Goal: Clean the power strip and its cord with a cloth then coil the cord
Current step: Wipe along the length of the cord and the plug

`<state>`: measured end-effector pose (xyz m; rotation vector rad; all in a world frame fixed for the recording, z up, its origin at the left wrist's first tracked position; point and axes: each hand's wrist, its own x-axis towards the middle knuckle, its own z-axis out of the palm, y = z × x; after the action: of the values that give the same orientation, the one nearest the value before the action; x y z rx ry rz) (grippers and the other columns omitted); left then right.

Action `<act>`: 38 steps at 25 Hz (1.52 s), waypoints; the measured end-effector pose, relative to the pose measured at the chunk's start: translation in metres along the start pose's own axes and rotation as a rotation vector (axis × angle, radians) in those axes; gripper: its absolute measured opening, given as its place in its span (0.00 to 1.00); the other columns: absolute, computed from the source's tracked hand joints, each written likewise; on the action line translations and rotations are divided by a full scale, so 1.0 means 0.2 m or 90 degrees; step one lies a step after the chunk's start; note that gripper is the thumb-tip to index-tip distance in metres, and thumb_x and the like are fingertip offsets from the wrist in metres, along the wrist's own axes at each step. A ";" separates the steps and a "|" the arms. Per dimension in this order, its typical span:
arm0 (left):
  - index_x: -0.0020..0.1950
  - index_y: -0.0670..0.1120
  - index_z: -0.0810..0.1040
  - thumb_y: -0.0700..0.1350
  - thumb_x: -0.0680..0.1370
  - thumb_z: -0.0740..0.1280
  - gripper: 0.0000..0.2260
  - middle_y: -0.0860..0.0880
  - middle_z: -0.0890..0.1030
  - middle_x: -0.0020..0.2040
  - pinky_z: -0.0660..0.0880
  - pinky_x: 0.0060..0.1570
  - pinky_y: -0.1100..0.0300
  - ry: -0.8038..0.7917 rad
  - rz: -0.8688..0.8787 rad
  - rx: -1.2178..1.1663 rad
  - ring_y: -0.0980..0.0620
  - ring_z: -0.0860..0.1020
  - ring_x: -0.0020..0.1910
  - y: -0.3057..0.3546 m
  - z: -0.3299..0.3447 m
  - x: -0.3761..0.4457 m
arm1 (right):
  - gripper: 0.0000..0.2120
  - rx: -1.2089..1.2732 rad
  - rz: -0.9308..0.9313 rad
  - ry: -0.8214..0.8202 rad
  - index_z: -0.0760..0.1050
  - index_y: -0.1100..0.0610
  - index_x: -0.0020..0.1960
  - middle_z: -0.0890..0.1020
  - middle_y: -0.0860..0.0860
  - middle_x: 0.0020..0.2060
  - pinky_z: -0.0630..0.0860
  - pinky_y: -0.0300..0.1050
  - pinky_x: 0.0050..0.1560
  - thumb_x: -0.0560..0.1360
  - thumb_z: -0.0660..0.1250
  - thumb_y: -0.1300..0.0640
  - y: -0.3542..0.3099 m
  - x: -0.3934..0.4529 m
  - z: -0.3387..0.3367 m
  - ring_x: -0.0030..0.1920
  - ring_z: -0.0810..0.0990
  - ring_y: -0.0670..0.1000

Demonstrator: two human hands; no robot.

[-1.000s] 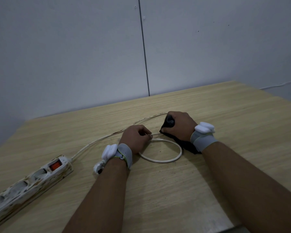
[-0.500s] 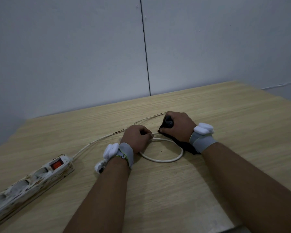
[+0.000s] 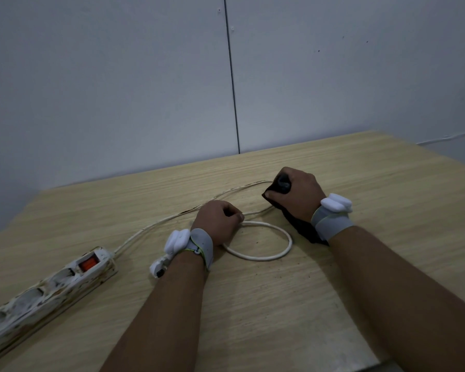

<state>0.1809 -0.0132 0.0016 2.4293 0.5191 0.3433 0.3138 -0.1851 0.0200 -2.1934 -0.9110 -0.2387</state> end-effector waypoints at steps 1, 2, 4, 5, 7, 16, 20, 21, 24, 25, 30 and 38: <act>0.45 0.51 0.85 0.49 0.75 0.70 0.05 0.57 0.79 0.37 0.69 0.41 0.65 0.000 -0.002 0.005 0.63 0.74 0.35 0.00 0.00 0.00 | 0.13 0.006 -0.025 -0.024 0.74 0.52 0.44 0.78 0.48 0.39 0.68 0.40 0.41 0.67 0.74 0.46 -0.02 -0.01 0.02 0.41 0.74 0.50; 0.46 0.51 0.85 0.49 0.75 0.70 0.05 0.56 0.79 0.38 0.69 0.42 0.64 -0.002 -0.004 0.008 0.61 0.74 0.36 0.00 0.00 0.00 | 0.14 0.003 -0.047 -0.054 0.74 0.52 0.44 0.79 0.49 0.39 0.68 0.40 0.41 0.67 0.74 0.46 -0.05 -0.02 0.04 0.41 0.75 0.51; 0.45 0.52 0.84 0.48 0.75 0.70 0.03 0.55 0.80 0.39 0.69 0.43 0.64 0.000 -0.007 0.007 0.57 0.76 0.38 0.01 0.00 -0.01 | 0.14 -0.029 -0.074 -0.111 0.74 0.53 0.45 0.80 0.52 0.42 0.69 0.42 0.42 0.68 0.74 0.47 -0.08 -0.03 0.08 0.44 0.77 0.54; 0.44 0.53 0.83 0.48 0.74 0.70 0.02 0.56 0.79 0.39 0.70 0.43 0.63 0.002 -0.008 0.004 0.56 0.76 0.39 0.01 0.00 -0.01 | 0.14 -0.048 -0.073 -0.127 0.74 0.54 0.45 0.80 0.53 0.44 0.70 0.42 0.43 0.68 0.74 0.47 -0.09 -0.02 0.08 0.46 0.77 0.56; 0.43 0.54 0.81 0.48 0.74 0.70 0.02 0.56 0.79 0.38 0.70 0.43 0.62 0.004 -0.010 0.004 0.56 0.76 0.40 0.02 0.00 -0.01 | 0.14 -0.080 -0.045 -0.129 0.74 0.54 0.48 0.81 0.54 0.48 0.70 0.42 0.45 0.69 0.73 0.48 -0.08 -0.01 0.08 0.49 0.77 0.57; 0.47 0.50 0.83 0.50 0.76 0.69 0.06 0.54 0.79 0.40 0.67 0.45 0.64 0.034 0.003 0.007 0.55 0.75 0.41 0.01 0.00 -0.02 | 0.13 -0.012 -0.031 0.002 0.74 0.56 0.46 0.81 0.54 0.42 0.73 0.43 0.43 0.69 0.73 0.49 -0.06 -0.01 0.02 0.44 0.78 0.54; 0.49 0.48 0.84 0.50 0.77 0.68 0.07 0.50 0.82 0.46 0.68 0.45 0.63 0.035 0.012 0.012 0.52 0.77 0.43 0.02 0.01 -0.02 | 0.13 0.060 -0.112 -0.031 0.74 0.53 0.44 0.81 0.51 0.38 0.72 0.41 0.40 0.68 0.75 0.48 -0.15 -0.06 0.08 0.40 0.78 0.52; 0.49 0.48 0.84 0.49 0.77 0.68 0.08 0.49 0.83 0.47 0.68 0.45 0.63 0.032 0.013 0.013 0.51 0.77 0.44 0.02 0.01 -0.02 | 0.13 0.046 -0.117 -0.042 0.74 0.53 0.44 0.81 0.51 0.39 0.71 0.41 0.39 0.68 0.75 0.48 -0.16 -0.06 0.10 0.41 0.78 0.53; 0.50 0.48 0.83 0.50 0.78 0.67 0.08 0.49 0.83 0.47 0.69 0.46 0.62 0.023 0.007 0.021 0.51 0.77 0.44 0.02 0.01 -0.02 | 0.12 -0.011 -0.089 -0.050 0.71 0.53 0.43 0.81 0.54 0.41 0.66 0.40 0.39 0.69 0.73 0.51 -0.14 -0.03 0.11 0.43 0.78 0.56; 0.50 0.48 0.83 0.50 0.78 0.67 0.08 0.50 0.82 0.47 0.69 0.46 0.62 0.021 0.005 0.021 0.51 0.77 0.45 0.02 0.01 -0.02 | 0.11 -0.033 -0.067 -0.050 0.71 0.53 0.43 0.81 0.55 0.42 0.67 0.41 0.40 0.70 0.73 0.51 -0.11 -0.02 0.11 0.45 0.78 0.57; 0.47 0.49 0.83 0.50 0.77 0.68 0.07 0.51 0.81 0.43 0.70 0.45 0.62 0.021 -0.005 0.017 0.51 0.77 0.44 0.02 0.01 -0.02 | 0.12 -0.116 0.059 -0.030 0.73 0.58 0.49 0.81 0.57 0.46 0.75 0.47 0.45 0.71 0.70 0.51 -0.01 0.03 0.05 0.48 0.78 0.60; 0.45 0.51 0.82 0.50 0.76 0.69 0.04 0.50 0.82 0.44 0.73 0.46 0.60 0.027 -0.006 0.040 0.51 0.79 0.44 0.03 0.00 -0.02 | 0.13 0.016 -0.155 -0.083 0.70 0.51 0.41 0.81 0.52 0.39 0.66 0.39 0.38 0.68 0.74 0.49 -0.18 -0.07 0.11 0.41 0.78 0.53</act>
<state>0.1786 -0.0203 0.0041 2.4846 0.5679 0.3801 0.2777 -0.1599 0.0196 -2.0921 -1.2479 -0.1997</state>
